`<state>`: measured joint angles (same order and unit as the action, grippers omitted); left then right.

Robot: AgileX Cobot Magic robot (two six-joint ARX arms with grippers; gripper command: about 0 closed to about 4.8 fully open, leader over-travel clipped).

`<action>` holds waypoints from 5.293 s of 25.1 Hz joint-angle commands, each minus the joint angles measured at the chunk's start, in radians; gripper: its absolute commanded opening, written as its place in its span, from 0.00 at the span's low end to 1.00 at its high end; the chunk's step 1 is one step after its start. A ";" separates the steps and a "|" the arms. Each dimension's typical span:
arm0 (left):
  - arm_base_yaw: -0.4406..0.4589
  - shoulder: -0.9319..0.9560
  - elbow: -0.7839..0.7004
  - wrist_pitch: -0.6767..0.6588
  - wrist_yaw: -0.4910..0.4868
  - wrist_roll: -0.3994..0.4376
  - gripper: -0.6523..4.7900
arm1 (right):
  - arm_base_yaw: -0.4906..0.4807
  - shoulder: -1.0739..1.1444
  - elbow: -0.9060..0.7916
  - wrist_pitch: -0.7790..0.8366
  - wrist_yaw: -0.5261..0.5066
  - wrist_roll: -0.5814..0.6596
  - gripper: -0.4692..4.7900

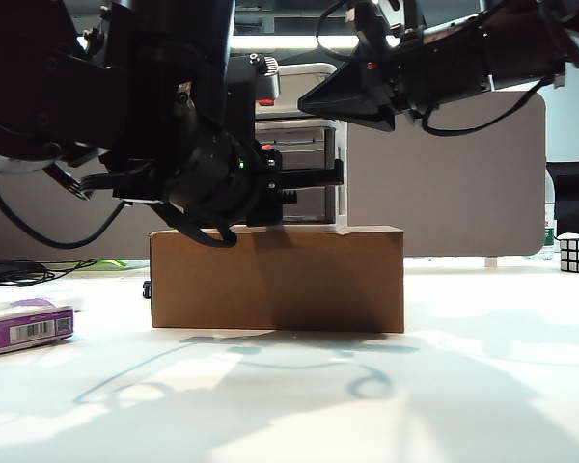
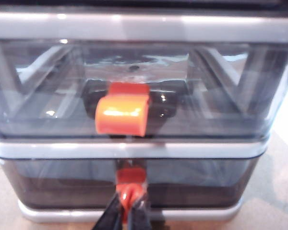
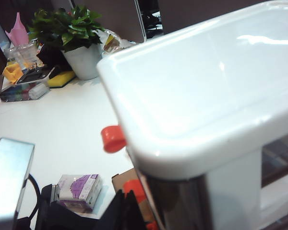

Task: Open the third layer of the drawer on the table, pick up a pack of napkins on the table and put it in, and finally close the drawer.

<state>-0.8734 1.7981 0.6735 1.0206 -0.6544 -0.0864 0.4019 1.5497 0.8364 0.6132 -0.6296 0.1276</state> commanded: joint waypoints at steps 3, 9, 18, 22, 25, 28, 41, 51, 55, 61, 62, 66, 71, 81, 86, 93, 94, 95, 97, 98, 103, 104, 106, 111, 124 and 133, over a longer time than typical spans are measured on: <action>-0.005 -0.002 0.003 -0.017 -0.001 -0.022 0.11 | 0.002 0.006 0.016 0.013 0.019 0.003 0.08; -0.031 -0.002 0.002 -0.041 -0.040 -0.026 0.11 | 0.002 0.006 0.016 0.011 0.088 0.003 0.08; -0.100 -0.021 -0.060 -0.047 -0.136 -0.036 0.11 | 0.002 0.006 0.016 0.011 0.109 0.003 0.08; -0.132 -0.054 -0.110 -0.047 -0.162 -0.093 0.11 | 0.002 0.006 0.016 0.011 0.108 0.003 0.08; -0.195 -0.103 -0.166 -0.048 -0.223 -0.109 0.11 | 0.002 0.006 0.016 0.011 0.108 0.003 0.08; -0.237 -0.127 -0.184 -0.046 -0.254 -0.112 0.11 | 0.002 0.006 0.015 0.011 0.108 0.003 0.08; -0.093 -0.126 -0.148 -0.031 -0.044 -0.135 0.41 | 0.002 0.006 0.015 -0.003 0.108 0.002 0.08; -0.084 -0.119 -0.100 -0.055 -0.015 -0.135 0.41 | 0.002 0.006 0.015 -0.003 0.108 0.002 0.08; -0.083 -0.108 -0.095 -0.055 -0.015 -0.134 0.41 | 0.002 0.006 0.015 -0.004 0.108 0.002 0.08; -0.084 -0.081 -0.065 -0.056 -0.015 -0.134 0.41 | 0.002 0.006 0.015 -0.007 0.107 0.002 0.08; -0.084 -0.081 -0.064 -0.053 -0.015 -0.134 0.41 | 0.002 0.006 0.015 -0.009 0.108 0.002 0.08; -0.083 -0.081 -0.064 -0.047 -0.066 -0.130 0.41 | 0.002 0.006 0.015 -0.012 0.107 0.002 0.08; -0.083 -0.081 -0.064 -0.046 -0.063 -0.130 0.41 | 0.002 0.006 0.015 -0.013 0.106 0.002 0.08; -0.045 -0.077 -0.052 -0.046 -0.021 -0.131 0.40 | 0.002 0.006 0.015 -0.018 0.104 0.002 0.08; -0.047 -0.077 -0.052 -0.047 -0.002 -0.131 0.39 | 0.002 0.006 0.015 -0.019 0.104 0.002 0.08; -0.047 -0.077 -0.052 -0.047 0.008 -0.131 0.27 | 0.002 0.006 0.015 -0.018 0.104 0.002 0.08; -0.047 -0.077 -0.052 -0.047 0.008 -0.131 0.27 | 0.002 0.006 0.015 -0.019 0.104 0.002 0.08; -0.047 -0.077 -0.052 -0.047 0.008 -0.131 0.27 | 0.002 0.006 0.015 -0.019 0.104 0.002 0.08; -0.047 -0.077 -0.052 -0.047 0.008 -0.131 0.27 | 0.002 0.006 0.015 -0.019 0.104 0.002 0.08; -0.047 -0.077 -0.052 -0.047 0.008 -0.131 0.26 | 0.002 0.006 0.015 -0.019 0.103 0.002 0.08; -0.049 -0.077 -0.053 -0.048 0.008 -0.131 0.11 | 0.002 0.006 0.015 -0.018 0.104 0.002 0.08; -0.051 -0.077 -0.053 -0.050 0.008 -0.132 0.11 | 0.002 0.006 0.015 -0.018 0.105 0.002 0.08; -0.065 -0.077 -0.053 -0.064 -0.001 -0.135 0.11 | 0.002 0.006 0.015 -0.018 0.105 0.002 0.08; -0.124 -0.079 -0.055 -0.089 -0.040 -0.135 0.11 | 0.002 0.006 0.015 -0.017 0.116 0.002 0.08; -0.278 -0.192 -0.061 -0.429 -0.182 -0.351 0.11 | 0.002 0.006 0.015 -0.018 0.138 0.002 0.08; -0.336 -0.279 -0.087 -0.595 -0.187 -0.451 0.11 | 0.002 0.006 0.015 -0.018 0.138 0.003 0.08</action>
<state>-1.2022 1.5265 0.5983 0.4709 -0.8494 -0.5228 0.4068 1.5578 0.8459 0.5838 -0.5159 0.1299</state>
